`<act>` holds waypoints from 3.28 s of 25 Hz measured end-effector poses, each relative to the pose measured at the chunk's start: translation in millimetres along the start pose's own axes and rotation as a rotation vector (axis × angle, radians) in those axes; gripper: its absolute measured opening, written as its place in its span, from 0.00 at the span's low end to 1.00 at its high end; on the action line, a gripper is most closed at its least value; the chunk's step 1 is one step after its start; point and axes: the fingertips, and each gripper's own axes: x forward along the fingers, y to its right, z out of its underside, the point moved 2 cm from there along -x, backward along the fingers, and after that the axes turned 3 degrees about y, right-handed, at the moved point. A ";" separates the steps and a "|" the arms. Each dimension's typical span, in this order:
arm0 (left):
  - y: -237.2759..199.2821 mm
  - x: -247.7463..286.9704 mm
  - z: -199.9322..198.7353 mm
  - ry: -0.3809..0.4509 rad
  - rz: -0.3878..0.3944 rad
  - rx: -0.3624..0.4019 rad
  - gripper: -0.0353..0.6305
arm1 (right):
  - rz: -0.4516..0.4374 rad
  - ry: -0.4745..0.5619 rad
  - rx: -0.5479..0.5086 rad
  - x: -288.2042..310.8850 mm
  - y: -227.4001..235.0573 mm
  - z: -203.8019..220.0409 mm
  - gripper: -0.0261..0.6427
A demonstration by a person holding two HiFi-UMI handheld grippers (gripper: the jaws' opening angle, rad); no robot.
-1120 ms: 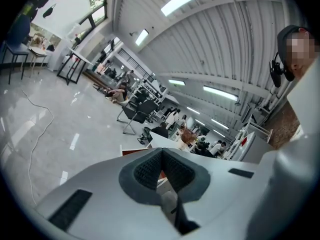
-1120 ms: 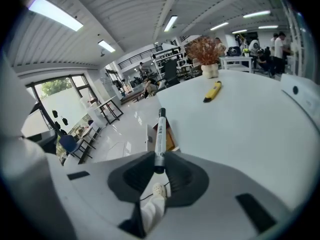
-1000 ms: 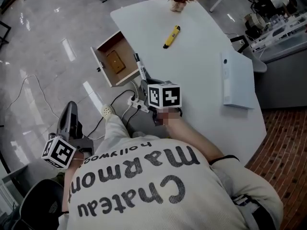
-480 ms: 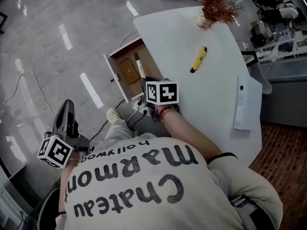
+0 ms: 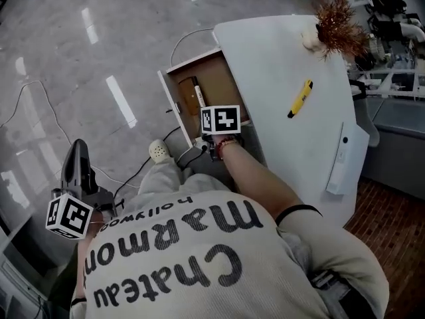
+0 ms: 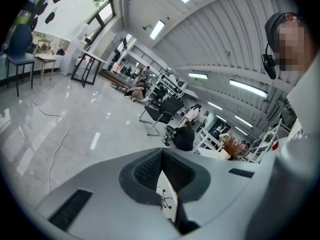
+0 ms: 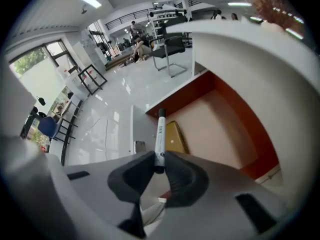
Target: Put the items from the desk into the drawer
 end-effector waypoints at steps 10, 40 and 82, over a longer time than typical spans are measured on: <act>-55.9 -20.3 7.3 -0.021 -0.143 -0.048 0.05 | 0.076 -0.239 -0.127 76.7 11.0 46.6 0.14; -52.6 -12.5 49.5 -0.121 -0.117 -0.027 0.05 | -0.045 -0.322 -0.099 140.3 12.4 63.0 0.16; 389.8 -46.4 129.8 -0.036 0.650 0.200 0.05 | -0.099 0.806 0.333 -385.1 203.9 82.1 0.29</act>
